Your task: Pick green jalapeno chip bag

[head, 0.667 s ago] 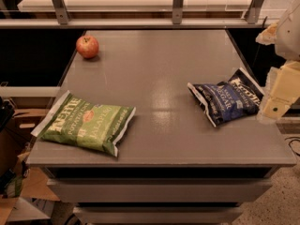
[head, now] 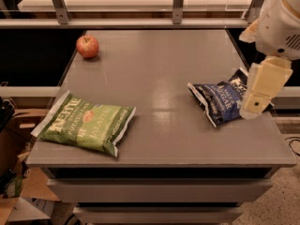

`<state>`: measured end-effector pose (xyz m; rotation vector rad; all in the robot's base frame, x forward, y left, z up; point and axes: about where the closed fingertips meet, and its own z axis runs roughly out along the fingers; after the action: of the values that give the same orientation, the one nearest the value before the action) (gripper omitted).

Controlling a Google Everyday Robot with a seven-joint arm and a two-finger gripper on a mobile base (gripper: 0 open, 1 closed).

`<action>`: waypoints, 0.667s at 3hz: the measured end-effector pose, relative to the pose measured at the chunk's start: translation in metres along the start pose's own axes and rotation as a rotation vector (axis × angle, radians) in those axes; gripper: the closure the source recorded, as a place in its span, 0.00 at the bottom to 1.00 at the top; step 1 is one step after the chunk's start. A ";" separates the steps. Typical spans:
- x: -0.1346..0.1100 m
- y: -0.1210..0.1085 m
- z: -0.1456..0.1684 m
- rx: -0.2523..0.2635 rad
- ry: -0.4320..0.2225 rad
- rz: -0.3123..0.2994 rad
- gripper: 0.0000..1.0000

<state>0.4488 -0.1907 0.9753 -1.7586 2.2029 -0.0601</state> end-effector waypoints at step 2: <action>-0.092 0.001 0.049 -0.133 -0.069 -0.088 0.00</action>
Offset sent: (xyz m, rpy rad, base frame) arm 0.0436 0.1540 -0.0511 0.1093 0.1921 0.1947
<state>0.4791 -0.0942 0.9493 -1.8979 2.1247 0.1277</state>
